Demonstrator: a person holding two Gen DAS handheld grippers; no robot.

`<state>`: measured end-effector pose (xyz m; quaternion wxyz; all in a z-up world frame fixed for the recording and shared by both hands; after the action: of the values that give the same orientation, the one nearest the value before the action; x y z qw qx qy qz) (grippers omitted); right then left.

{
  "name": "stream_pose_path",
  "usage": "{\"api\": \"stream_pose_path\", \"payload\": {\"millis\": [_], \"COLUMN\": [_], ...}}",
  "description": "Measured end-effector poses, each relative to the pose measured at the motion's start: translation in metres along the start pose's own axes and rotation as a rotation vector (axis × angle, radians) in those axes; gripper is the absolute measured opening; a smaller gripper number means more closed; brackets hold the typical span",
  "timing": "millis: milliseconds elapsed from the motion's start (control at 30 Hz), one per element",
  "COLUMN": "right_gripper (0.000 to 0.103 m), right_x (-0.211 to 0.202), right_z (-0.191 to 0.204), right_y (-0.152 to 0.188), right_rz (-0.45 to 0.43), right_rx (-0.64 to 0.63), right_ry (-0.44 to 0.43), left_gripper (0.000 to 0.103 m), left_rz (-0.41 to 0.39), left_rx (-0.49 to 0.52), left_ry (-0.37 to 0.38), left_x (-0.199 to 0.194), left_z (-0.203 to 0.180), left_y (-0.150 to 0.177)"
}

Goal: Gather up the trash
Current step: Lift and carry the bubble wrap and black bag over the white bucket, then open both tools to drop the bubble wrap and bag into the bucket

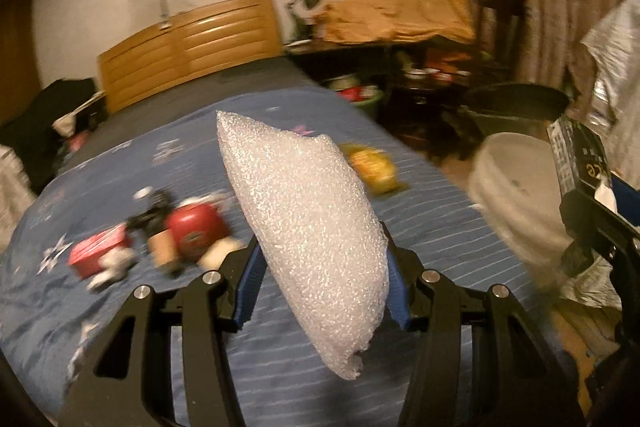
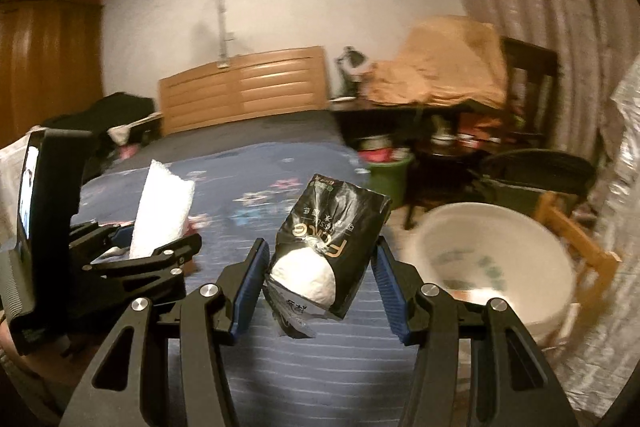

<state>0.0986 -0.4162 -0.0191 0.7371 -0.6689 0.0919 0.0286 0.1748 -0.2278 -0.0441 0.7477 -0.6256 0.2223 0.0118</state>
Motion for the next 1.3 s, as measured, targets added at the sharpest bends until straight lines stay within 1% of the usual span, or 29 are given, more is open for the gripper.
{"api": "stream_pose_path", "payload": {"millis": [200,333,400,433,500,567,600,633,700,900,967,1100,1300], "right_gripper": [0.055,0.055,0.055,0.055,0.055,0.055,0.055,0.055,0.055,0.055,0.055,0.055,0.055], "right_x": [0.004,0.007,0.008,0.009,0.012,0.016,0.019,0.02,0.024,0.034,0.039,0.042,0.048], "right_z": [-0.086,-0.145,-0.171,-0.187,-0.207,-0.229,-0.24,-0.243,-0.255,-0.264,-0.267,-0.252,-0.249], "right_y": [-0.008,-0.013,-0.015,-0.017,-0.019,-0.024,-0.027,-0.027,-0.03,-0.025,-0.02,-0.01,-0.005], "right_rz": [-0.002,0.013,0.02,0.027,0.037,0.048,0.054,0.059,0.071,0.119,0.135,0.152,0.173], "right_rx": [-0.011,-0.005,0.0,0.012,0.031,0.033,0.031,0.03,0.027,0.026,0.035,0.048,0.051], "right_ry": [0.131,0.207,0.237,0.251,0.27,0.29,0.3,0.302,0.307,0.296,0.289,0.28,0.264], "left_gripper": [0.05,0.05,0.05,0.05,0.05,0.05,0.05,0.05,0.05,0.05,0.05,0.05,0.05], "left_rz": [-0.007,0.003,0.01,0.017,0.023,0.037,0.04,0.04,0.034,0.038,0.048,0.062,0.069], "left_rx": [0.046,0.071,0.08,0.085,0.092,0.106,0.11,0.112,0.126,0.148,0.157,0.167,0.163], "left_ry": [0.147,0.237,0.284,0.329,0.377,0.443,0.459,0.488,0.52,0.561,0.565,0.564,0.568], "left_x": [0.033,0.052,0.061,0.067,0.075,0.087,0.091,0.097,0.103,0.112,0.115,0.119,0.12], "left_z": [-0.069,-0.107,-0.125,-0.138,-0.154,-0.173,-0.179,-0.189,-0.202,-0.221,-0.224,-0.224,-0.221], "left_y": [-0.02,-0.028,-0.03,-0.033,-0.035,-0.039,-0.041,-0.044,-0.049,-0.048,-0.046,-0.042,-0.041]}}
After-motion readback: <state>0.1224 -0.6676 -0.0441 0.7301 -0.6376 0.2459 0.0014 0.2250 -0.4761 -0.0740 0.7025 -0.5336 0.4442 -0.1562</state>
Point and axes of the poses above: each gripper's, at about its wrist camera, not at the fingertips, and x roughly the way its jaws point, z to its left, y to its underside, the point moved 2 cm from there along x, roughly the way its jaws point, and after that the axes turned 15 degrees about -z, right-handed, at the moved point
